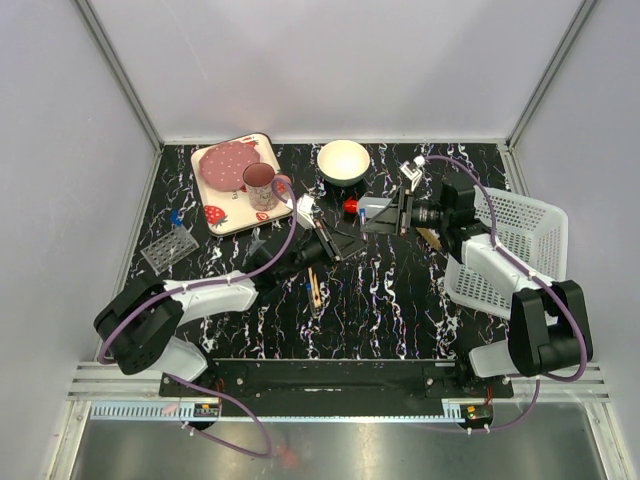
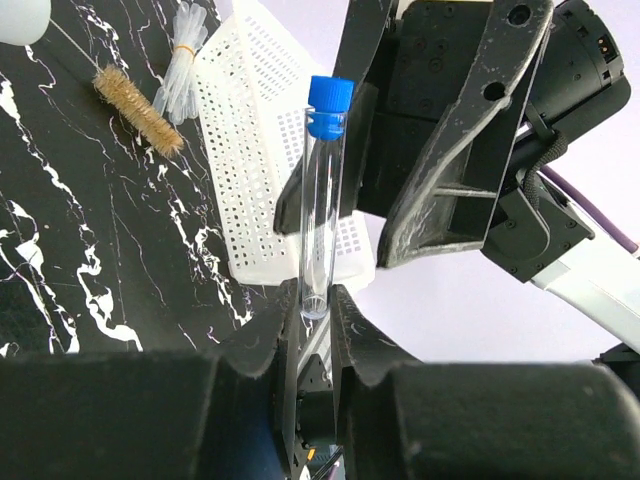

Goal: Organize the chemistry lab equipment

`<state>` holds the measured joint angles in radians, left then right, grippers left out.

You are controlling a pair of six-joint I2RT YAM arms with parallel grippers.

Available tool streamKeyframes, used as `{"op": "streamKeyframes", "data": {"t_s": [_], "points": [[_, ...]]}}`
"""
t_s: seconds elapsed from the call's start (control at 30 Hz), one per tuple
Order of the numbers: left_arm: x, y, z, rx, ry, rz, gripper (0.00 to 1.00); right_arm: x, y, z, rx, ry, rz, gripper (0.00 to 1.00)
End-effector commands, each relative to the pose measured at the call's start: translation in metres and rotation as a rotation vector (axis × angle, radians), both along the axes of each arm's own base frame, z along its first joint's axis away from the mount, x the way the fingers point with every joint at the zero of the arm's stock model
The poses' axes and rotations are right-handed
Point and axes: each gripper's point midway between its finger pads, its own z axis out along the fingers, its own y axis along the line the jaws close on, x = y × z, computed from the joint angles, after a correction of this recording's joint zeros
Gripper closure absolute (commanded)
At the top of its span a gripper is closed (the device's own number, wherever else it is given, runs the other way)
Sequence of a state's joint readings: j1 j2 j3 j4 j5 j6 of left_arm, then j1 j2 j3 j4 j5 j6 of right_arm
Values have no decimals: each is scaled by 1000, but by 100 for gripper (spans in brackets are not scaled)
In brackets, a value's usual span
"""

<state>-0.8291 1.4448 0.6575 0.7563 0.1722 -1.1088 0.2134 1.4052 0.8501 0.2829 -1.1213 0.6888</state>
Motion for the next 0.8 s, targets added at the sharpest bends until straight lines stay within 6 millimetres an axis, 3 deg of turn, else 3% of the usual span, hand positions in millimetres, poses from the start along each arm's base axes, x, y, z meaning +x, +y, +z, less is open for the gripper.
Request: {"op": "streamKeyframes", "data": {"t_s": [0.0,0.33,0.43,0.47,0.53,0.6,0.63,0.7,0.73,0.77], "points": [[3,-4,30,-89,-64,26,91,-9,16,8,23,-22,56,57],[-2,-2,36,-95,-78,24,89,-9,19,10,-8,-64,77,83],[-5,2,36,-81,-85,25,74,-11,16,10,-43,-125,78,85],[-7,4,37,-63,-93,23,61,-13,13,8,-66,-126,67,86],[-11,11,46,-48,-116,30,50,-14,10,5,-99,-198,68,86],[-10,20,34,48,-109,37,37,-19,6,1,-126,-251,70,87],[-9,21,41,71,-123,34,33,-23,5,-1,-135,-242,77,87],[-10,34,34,185,-125,37,20,-32,3,-3,-140,-284,109,87],[-11,36,49,190,-149,35,16,-34,2,-4,-142,-300,120,87],[-11,42,38,258,-131,28,12,-40,2,-5,-136,-303,146,88]]}}
